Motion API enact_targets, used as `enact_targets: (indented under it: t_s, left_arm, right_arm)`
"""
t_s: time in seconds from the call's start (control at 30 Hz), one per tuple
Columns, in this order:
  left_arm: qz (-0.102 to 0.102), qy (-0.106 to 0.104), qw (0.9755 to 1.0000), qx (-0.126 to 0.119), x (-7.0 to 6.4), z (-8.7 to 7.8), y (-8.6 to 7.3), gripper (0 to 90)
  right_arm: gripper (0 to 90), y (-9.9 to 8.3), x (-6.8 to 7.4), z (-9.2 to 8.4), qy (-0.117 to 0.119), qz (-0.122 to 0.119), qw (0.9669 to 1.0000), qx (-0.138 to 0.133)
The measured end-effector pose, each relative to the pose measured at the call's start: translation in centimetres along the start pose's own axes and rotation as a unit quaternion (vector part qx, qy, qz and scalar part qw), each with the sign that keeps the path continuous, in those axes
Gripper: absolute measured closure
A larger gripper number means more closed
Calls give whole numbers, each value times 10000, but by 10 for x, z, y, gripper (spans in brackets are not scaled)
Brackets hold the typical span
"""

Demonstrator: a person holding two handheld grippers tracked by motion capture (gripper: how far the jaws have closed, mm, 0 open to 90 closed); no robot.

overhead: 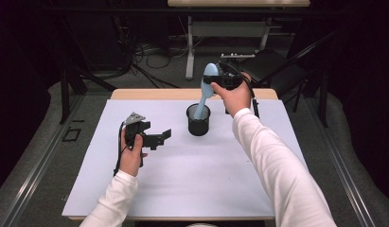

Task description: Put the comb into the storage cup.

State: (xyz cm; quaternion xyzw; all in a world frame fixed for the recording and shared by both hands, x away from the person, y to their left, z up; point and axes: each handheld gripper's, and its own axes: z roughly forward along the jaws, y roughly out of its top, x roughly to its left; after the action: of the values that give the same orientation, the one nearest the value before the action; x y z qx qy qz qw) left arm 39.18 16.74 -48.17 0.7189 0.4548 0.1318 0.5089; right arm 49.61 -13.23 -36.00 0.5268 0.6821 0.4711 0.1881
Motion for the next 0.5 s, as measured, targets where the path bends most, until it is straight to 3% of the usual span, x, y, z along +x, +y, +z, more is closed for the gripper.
enact_targets:
  t_s: [0.5]
  left_arm:
    - [6, 8, 10000, 10, 0, 0, 0, 6]
  right_arm:
    - [472, -14, 7, 12, -28, -275, 9996, 63]
